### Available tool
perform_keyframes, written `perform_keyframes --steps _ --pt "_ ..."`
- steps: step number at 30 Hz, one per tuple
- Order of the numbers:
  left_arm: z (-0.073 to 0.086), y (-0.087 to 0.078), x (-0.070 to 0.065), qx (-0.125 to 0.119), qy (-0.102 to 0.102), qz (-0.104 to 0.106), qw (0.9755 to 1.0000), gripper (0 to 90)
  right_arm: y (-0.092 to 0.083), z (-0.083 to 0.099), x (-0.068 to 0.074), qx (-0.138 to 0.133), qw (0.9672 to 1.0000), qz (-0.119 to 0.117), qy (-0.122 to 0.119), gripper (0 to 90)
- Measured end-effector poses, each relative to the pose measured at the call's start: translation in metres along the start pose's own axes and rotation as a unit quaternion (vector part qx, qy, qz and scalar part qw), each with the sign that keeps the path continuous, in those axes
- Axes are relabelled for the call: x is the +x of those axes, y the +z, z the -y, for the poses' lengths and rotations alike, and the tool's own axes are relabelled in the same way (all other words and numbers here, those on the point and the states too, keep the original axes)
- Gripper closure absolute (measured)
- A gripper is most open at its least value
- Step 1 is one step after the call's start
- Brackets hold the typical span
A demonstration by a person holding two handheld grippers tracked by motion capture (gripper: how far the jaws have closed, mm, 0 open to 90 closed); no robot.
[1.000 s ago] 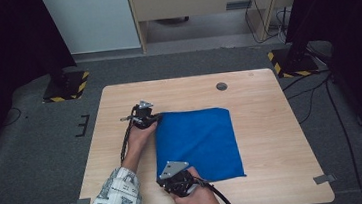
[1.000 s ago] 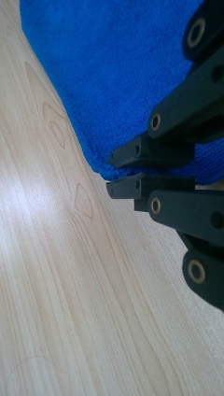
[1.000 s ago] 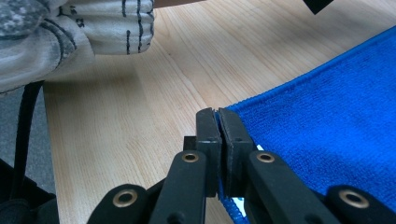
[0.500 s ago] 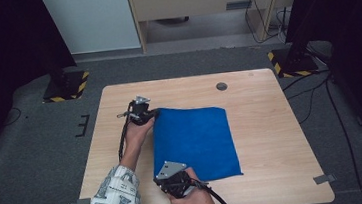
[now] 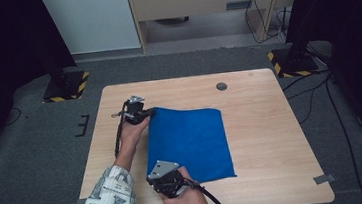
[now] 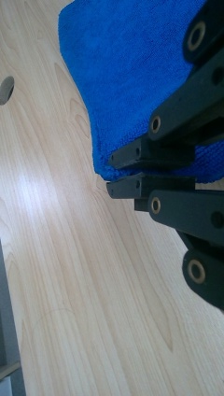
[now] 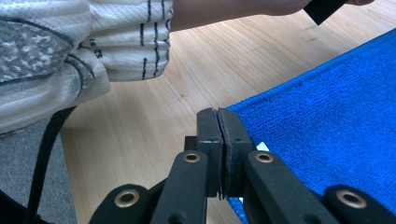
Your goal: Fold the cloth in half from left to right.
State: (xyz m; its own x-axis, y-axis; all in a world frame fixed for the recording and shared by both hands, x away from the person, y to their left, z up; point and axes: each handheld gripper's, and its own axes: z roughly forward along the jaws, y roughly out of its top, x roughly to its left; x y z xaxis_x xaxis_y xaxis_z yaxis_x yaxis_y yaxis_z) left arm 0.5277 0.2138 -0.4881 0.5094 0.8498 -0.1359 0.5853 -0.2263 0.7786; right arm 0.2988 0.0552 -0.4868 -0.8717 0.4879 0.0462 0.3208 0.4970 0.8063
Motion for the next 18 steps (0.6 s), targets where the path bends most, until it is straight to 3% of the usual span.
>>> perform_keyframes --steps 11,18 --pt "0.003 -0.025 0.023 0.001 -0.005 -0.005 1.0 85.0 0.012 -0.016 0.013 -0.024 0.9997 -0.002 -0.002 88.8" --pt "0.002 -0.023 0.021 0.003 -0.013 -0.018 0.9998 84.9 0.013 -0.014 0.002 -0.028 0.9996 0.004 0.007 88.7"
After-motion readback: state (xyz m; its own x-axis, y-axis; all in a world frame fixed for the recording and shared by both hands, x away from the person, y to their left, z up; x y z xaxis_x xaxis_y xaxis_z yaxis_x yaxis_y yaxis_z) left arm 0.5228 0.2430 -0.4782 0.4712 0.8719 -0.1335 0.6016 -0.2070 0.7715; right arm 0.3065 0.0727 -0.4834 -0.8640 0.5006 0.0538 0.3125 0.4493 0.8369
